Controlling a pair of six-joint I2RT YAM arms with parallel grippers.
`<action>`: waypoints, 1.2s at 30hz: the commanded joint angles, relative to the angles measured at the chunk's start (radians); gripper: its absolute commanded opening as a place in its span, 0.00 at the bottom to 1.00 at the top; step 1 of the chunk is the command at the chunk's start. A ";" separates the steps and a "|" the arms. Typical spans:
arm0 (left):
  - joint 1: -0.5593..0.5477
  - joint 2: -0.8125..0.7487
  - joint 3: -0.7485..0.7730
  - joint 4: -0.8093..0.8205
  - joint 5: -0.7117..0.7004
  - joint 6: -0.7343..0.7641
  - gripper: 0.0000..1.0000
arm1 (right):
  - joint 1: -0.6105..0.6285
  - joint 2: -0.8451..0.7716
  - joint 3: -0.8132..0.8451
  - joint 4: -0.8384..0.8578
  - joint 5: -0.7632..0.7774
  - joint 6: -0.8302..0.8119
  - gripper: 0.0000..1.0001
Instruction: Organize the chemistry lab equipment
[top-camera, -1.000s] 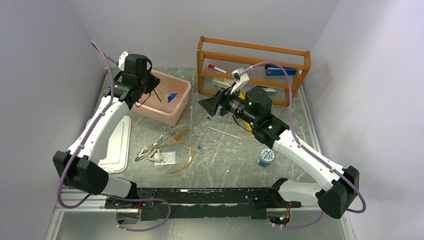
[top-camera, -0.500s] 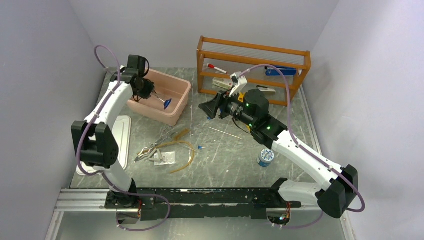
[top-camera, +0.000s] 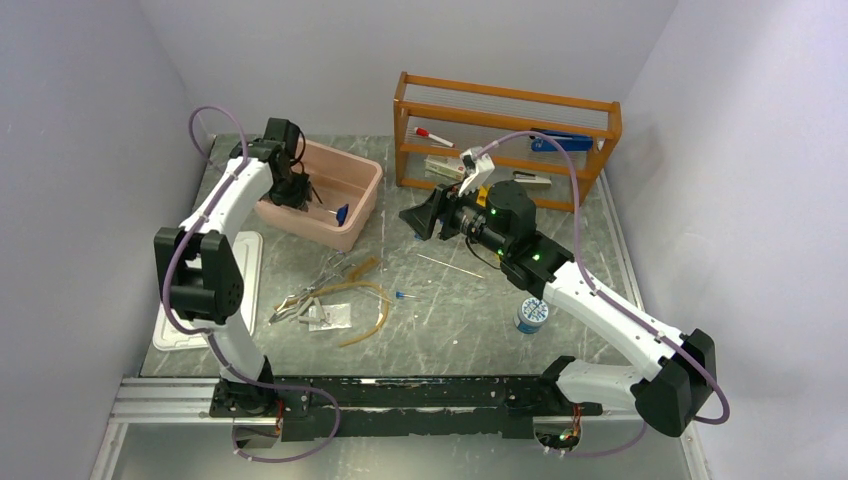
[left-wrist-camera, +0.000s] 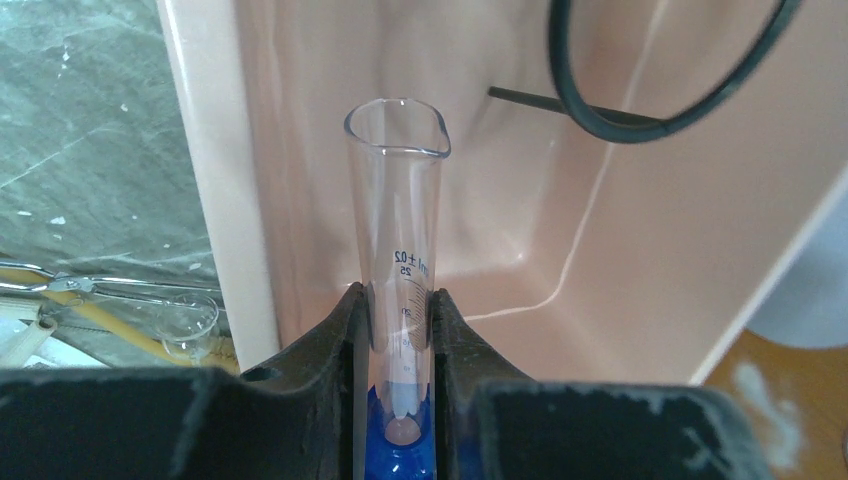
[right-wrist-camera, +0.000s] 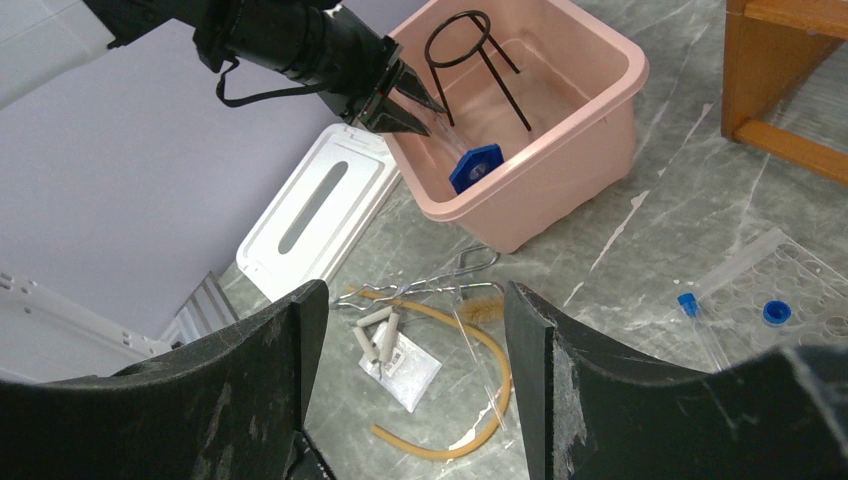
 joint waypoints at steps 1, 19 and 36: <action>0.004 0.039 0.039 -0.084 -0.003 -0.073 0.13 | -0.003 -0.015 -0.006 0.005 0.021 -0.015 0.68; 0.033 0.195 0.151 -0.115 -0.030 -0.031 0.21 | -0.003 0.005 -0.039 0.020 0.039 -0.002 0.68; 0.033 0.202 0.207 -0.145 -0.109 0.041 0.40 | -0.003 0.000 -0.054 0.015 0.090 -0.010 0.68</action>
